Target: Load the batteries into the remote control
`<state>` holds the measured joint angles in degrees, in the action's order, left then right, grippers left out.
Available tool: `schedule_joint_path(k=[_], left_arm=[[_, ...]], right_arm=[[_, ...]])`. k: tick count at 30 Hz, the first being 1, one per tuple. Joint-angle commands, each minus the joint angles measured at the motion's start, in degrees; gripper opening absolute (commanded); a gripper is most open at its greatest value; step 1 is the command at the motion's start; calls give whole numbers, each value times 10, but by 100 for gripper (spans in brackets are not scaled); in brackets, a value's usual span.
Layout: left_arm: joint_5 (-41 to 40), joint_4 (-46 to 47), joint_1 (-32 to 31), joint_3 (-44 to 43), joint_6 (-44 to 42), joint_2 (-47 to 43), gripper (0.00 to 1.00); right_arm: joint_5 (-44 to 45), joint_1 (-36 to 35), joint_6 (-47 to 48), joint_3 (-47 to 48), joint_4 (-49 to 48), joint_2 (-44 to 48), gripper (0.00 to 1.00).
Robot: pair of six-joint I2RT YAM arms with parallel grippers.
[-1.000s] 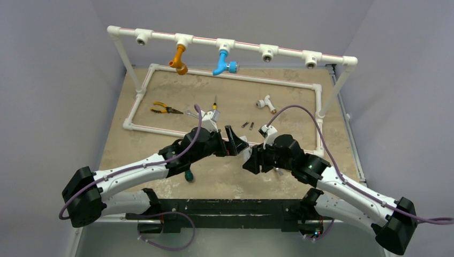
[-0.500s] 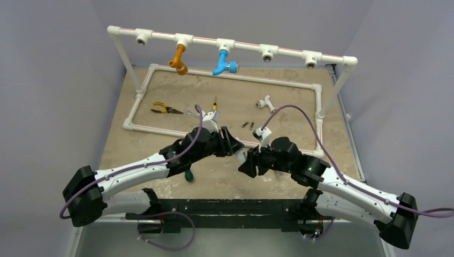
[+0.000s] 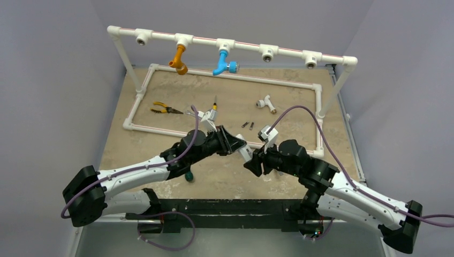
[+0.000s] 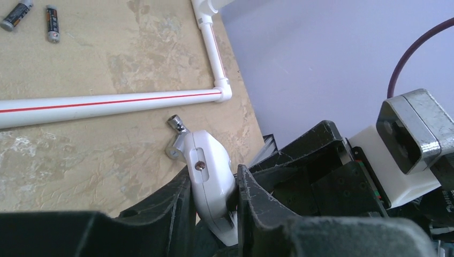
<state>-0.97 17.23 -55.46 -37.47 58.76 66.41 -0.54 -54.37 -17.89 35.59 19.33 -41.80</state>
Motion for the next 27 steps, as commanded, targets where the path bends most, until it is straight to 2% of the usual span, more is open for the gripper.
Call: schedule_joint_path(k=[1, 4, 10, 15, 22, 27], left_arm=[[66, 137, -2, 56, 7, -17, 0], [68, 223, -2, 94, 18, -24, 0], [72, 320, -2, 136, 10, -35, 0], [80, 388, -2, 157, 3, -34, 0], [82, 470, -2, 186, -3, -34, 0], [87, 486, -1, 194, -7, -36, 0]], right_arm=[[8, 0, 13, 18, -54, 31, 45], [-16, 1, 7, 2, -77, 49, 54], [-42, 1, -10, -22, -101, 79, 56], [-23, 1, -42, -25, -105, 94, 61], [-41, 0, -122, -49, -151, 114, 61], [-46, 0, -134, -56, -156, 144, 60]])
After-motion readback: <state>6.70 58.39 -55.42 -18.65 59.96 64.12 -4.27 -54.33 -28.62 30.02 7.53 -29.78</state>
